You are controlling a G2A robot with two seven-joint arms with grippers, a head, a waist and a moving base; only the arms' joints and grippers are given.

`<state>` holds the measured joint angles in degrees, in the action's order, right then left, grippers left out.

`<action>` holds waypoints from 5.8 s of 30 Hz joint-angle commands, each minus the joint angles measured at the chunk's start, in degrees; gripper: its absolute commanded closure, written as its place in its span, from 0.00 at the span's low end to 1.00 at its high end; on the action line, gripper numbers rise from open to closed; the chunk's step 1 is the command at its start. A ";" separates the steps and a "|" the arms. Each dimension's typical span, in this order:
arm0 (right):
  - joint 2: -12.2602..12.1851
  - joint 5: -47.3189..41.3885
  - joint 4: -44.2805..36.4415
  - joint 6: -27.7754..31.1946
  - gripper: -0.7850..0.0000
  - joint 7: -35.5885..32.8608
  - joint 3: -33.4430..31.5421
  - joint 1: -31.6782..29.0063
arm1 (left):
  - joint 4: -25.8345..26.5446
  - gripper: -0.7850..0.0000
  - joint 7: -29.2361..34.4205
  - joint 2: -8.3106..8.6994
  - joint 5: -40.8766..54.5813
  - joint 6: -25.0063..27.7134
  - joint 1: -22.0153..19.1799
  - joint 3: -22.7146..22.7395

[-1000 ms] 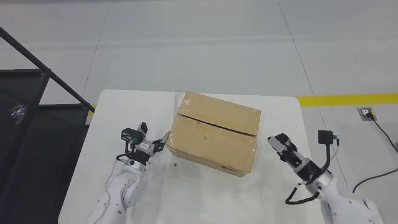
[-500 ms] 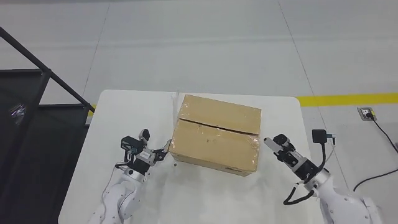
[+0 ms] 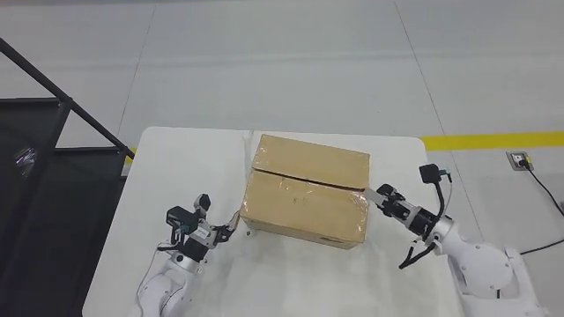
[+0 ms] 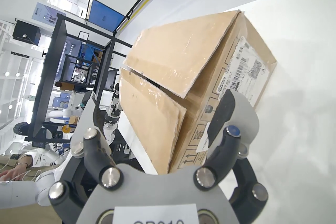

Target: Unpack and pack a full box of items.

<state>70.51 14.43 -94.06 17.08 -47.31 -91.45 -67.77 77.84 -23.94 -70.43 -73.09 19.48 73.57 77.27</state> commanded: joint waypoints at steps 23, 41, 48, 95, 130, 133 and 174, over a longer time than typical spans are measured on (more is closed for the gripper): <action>-3.45 -19.80 -0.72 23.54 0.00 -16.34 0.89 -2.55 | 2.00 0.00 3.78 -0.13 10.55 -1.32 -2.09 4.59; -3.95 -14.01 -5.78 19.76 0.00 5.54 -2.06 -13.58 | -8.72 0.00 7.42 -1.36 4.40 -6.85 -10.75 -1.22; -4.35 -12.89 -5.00 19.85 0.00 6.82 -2.71 -14.95 | -9.36 0.00 6.07 -1.22 1.61 -3.61 -9.84 -2.24; -6.77 -24.77 4.65 15.28 0.00 -14.57 1.96 -1.40 | 2.21 0.00 5.77 0.51 10.16 4.24 -0.32 5.79; -13.06 -35.92 -8.59 12.77 0.00 -2.31 12.50 -10.13 | 11.89 0.00 10.06 3.72 -9.86 22.70 7.65 7.45; -13.06 -35.92 -8.59 12.77 0.00 -2.31 12.50 -10.13 | 11.55 0.00 10.15 3.77 -9.16 22.19 7.46 7.24; -5.72 -24.21 15.30 -14.73 0.00 35.74 30.09 24.72 | 11.47 0.00 10.30 3.77 -8.27 22.33 7.40 7.20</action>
<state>64.32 -10.86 -81.16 2.40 -13.49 -62.39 -45.03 89.30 -13.64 -66.66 -81.36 41.81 80.97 84.48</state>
